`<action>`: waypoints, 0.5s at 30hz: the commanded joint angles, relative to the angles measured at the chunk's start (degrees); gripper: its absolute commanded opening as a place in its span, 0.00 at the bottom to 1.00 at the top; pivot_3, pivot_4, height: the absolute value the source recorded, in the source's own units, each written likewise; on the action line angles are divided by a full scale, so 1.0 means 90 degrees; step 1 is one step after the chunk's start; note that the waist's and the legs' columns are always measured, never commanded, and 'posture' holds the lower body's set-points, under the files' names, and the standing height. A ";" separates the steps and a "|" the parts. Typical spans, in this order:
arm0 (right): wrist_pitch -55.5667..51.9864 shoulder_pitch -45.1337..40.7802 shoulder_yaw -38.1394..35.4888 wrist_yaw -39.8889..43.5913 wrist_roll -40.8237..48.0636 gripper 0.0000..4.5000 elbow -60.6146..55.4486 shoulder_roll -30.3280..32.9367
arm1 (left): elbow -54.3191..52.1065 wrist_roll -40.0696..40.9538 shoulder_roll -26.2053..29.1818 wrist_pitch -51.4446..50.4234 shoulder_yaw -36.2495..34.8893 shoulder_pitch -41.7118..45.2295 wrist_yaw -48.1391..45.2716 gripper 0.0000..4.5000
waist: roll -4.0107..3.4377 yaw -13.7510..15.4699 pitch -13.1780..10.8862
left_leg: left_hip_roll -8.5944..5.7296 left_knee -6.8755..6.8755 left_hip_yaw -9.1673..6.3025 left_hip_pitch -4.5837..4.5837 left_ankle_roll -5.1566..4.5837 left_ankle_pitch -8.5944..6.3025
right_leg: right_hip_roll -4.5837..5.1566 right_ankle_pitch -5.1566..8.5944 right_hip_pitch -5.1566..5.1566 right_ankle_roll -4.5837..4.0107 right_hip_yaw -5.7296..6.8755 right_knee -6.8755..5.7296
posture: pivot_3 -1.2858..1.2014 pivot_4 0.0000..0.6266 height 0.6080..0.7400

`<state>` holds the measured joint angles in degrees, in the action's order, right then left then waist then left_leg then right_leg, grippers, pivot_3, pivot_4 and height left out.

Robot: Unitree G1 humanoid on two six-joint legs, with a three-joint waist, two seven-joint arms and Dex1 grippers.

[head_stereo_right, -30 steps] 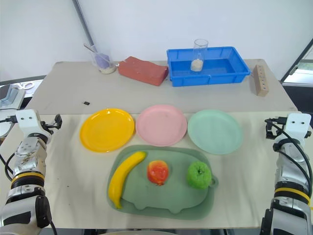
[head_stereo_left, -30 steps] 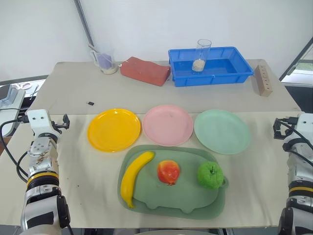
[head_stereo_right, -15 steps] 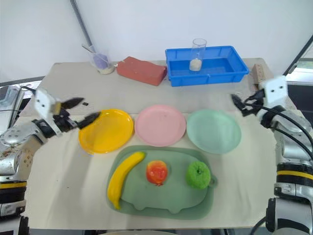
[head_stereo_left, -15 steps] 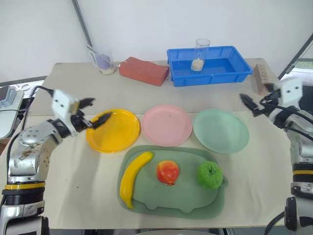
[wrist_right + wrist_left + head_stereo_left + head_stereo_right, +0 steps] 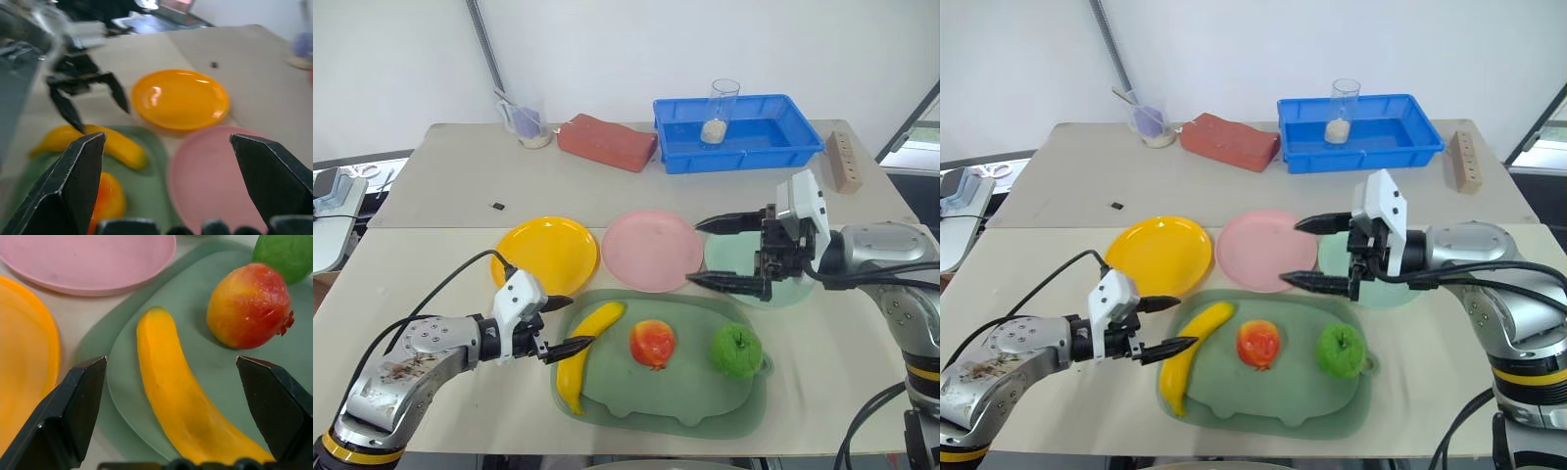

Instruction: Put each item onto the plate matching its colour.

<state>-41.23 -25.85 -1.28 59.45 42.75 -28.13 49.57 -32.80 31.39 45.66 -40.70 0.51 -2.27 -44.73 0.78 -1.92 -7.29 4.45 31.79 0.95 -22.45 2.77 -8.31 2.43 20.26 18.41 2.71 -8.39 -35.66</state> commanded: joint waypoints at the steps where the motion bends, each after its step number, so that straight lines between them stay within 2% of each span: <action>1: -0.0051 -0.0032 0.0090 0.0189 0.0079 1.00 -0.0397 0.0173 | -0.0022 -0.0327 -0.0042 0.0085 0.0341 0.0158 0.0097 1.00 | 0.0001 -0.0007 -0.0001 | 0.0000 0.0000 0.0000 -0.0002 -0.0004 -0.0001 | 0.0000 -0.0003 0.0001 0.0005 0.0000 0.0003 | 0.52 0.24 1.00; 2: -0.0032 -0.0025 0.0117 0.0212 0.0052 1.00 -0.0428 0.0199 | 0.0002 -0.0402 -0.0043 0.0128 0.0444 0.0186 0.0072 1.00 | 0.0002 -0.0007 -0.0001 | 0.0000 0.0000 0.0000 -0.0004 -0.0008 -0.0001 | 0.0000 -0.0007 0.0002 0.0012 0.0000 0.0007 | 0.52 0.24 1.00; 5: -0.0034 -0.0073 0.0135 0.0194 0.0039 1.00 -0.0452 0.0187 | 0.0136 -0.0680 -0.0007 0.0393 0.0663 0.0160 -0.0037 0.81 | 0.0003 -0.0021 -0.0001 | 0.0000 0.0000 0.0000 -0.0007 -0.0015 0.0002 | 0.0000 -0.0008 0.0005 0.0011 0.0000 0.0011 | 0.52 0.24 1.00; 10: -0.0028 -0.0170 0.0139 0.0149 0.0021 1.00 -0.0438 0.0168 | 0.0390 -0.0961 -0.0005 0.0658 0.0817 0.0204 -0.0177 0.27 | 0.0003 -0.0022 -0.0001 | 0.0000 -0.0001 0.0000 -0.0007 -0.0021 0.0004 | 0.0000 -0.0008 0.0006 0.0010 0.0000 0.0012 | 0.52 0.24 1.00; 11: -0.0017 -0.0174 0.0138 0.0142 0.0013 1.00 -0.0436 0.0166 | 0.0477 -0.0999 -0.0031 0.0700 0.0816 0.0226 -0.0182 0.22 | 0.0003 -0.0018 -0.0001 | 0.0000 0.0000 0.0000 -0.0007 -0.0021 0.0004 | 0.0000 -0.0008 0.0006 0.0010 0.0000 0.0013 | 0.52 0.24 1.00; 15: 0.0046 -0.0145 0.0164 0.0152 -0.0057 1.00 -0.0437 0.0173 | 0.0796 -0.1151 -0.0036 0.0933 0.0825 0.0342 -0.0288 0.22 | 0.0003 -0.0011 -0.0001 | 0.0000 0.0000 0.0000 -0.0007 -0.0021 0.0004 | 0.0000 -0.0008 0.0006 0.0008 0.0000 0.0013 | 0.52 0.24 1.00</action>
<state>-41.73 -26.30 0.93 60.91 42.57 -30.77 50.75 -27.35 22.79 45.04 -33.05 8.26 0.29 -47.51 0.80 -2.01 -7.30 4.45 31.79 0.95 -22.51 2.58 -8.28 2.44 20.20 18.46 2.77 -8.39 -35.54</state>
